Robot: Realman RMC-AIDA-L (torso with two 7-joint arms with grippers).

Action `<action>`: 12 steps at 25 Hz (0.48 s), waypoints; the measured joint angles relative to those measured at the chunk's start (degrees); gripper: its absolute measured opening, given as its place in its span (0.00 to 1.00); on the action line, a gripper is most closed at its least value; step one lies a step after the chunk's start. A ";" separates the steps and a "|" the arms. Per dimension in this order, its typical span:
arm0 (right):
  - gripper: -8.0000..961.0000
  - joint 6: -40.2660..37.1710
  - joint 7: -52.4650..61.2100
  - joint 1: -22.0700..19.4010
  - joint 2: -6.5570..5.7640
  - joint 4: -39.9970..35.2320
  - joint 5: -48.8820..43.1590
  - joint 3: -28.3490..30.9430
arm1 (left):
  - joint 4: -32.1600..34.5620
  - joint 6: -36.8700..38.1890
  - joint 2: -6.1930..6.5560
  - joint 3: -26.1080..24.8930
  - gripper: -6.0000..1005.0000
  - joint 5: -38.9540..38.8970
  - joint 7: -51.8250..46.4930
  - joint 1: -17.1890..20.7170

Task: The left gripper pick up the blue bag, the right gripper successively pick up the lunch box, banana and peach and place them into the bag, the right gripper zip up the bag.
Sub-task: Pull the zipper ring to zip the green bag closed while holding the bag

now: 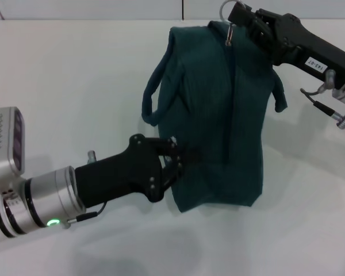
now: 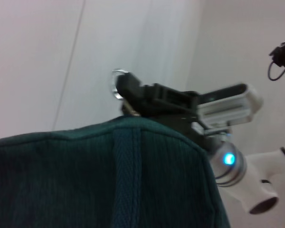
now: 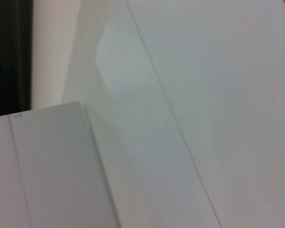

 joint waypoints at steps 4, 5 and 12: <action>0.02 3.06 0.65 0.10 0.00 -0.16 0.27 -0.30 | -0.01 1.74 0.32 2.20 0.08 0.10 -0.07 0.00; 0.02 3.73 0.68 0.10 0.00 -0.16 0.27 -0.32 | -0.01 2.11 0.32 2.66 0.08 0.14 -0.08 0.00; 0.02 6.70 0.75 0.11 0.00 -0.07 0.13 -0.38 | 1.93 5.24 0.48 5.35 0.08 2.47 -0.11 1.62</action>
